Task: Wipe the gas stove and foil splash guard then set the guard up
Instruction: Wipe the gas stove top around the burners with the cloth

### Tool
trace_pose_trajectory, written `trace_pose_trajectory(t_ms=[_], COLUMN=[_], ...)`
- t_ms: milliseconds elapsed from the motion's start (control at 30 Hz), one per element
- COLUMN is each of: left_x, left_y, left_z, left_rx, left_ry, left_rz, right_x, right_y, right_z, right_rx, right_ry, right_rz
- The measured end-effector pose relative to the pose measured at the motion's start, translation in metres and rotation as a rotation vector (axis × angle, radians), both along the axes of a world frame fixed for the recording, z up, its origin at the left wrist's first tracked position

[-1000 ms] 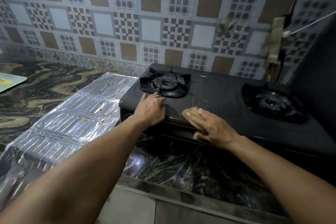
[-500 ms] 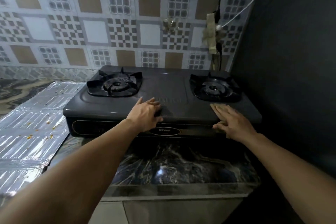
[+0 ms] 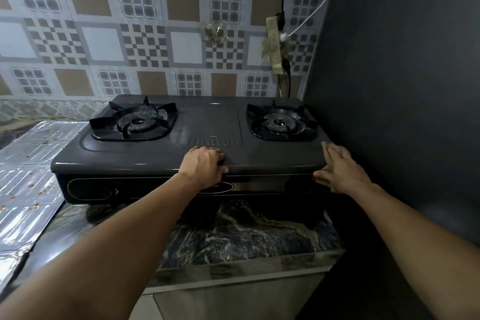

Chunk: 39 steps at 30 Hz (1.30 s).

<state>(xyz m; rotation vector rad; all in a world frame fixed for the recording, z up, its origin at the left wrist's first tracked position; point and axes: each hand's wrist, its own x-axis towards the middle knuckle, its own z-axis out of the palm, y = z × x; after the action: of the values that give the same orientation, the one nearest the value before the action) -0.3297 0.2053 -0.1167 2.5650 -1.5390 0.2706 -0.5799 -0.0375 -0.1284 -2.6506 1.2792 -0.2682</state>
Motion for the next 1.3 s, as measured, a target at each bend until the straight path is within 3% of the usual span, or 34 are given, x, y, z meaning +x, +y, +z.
trace_pose_trajectory(t_ms=[200, 333, 467, 600, 767, 867, 1033, 1100, 1300], left_x=[-0.004, -0.009, -0.014, -0.018, -0.021, -0.015, -0.012, -0.009, 0.014], left_y=[-0.005, -0.005, -0.006, 0.004, 0.041, 0.07, 0.126, 0.148, 0.203], left_z=[0.009, 0.009, 0.01, 0.011, 0.018, 0.026, 0.03, 0.026, 0.033], left_rx=[-0.001, 0.035, 0.134, 0.277, 0.008, -0.097, -0.089, -0.158, -0.411], left_ry=[0.072, 0.048, 0.037, 0.068, 0.185, 0.525, 1.21, 1.356, 1.535], left_rz=[0.103, 0.119, 0.107, 0.063, 0.054, 0.121, 0.133, 0.13, 0.144], right_x=[-0.01, -0.024, -0.029, -0.01, 0.024, 0.05, 0.094, 0.108, 0.138], right_y=[0.013, 0.029, 0.059, 0.092, 0.124, 0.149, 0.2, 0.22, 0.268], right_z=[-0.004, 0.02, 0.041, 0.056, 0.068, 0.073, 0.074, 0.073, 0.073], right_rx=[0.026, 0.137, 0.413, 0.538, 0.627, 0.75, 0.887, 0.952, 1.097], right_ry=[-0.084, 0.169, 0.33, 0.208, -0.038, -0.166, -0.285, -0.309, -0.433], right_rz=[-0.17, -0.231, -0.052, 0.099, 0.246, 0.292, 0.347, 0.376, 0.319])
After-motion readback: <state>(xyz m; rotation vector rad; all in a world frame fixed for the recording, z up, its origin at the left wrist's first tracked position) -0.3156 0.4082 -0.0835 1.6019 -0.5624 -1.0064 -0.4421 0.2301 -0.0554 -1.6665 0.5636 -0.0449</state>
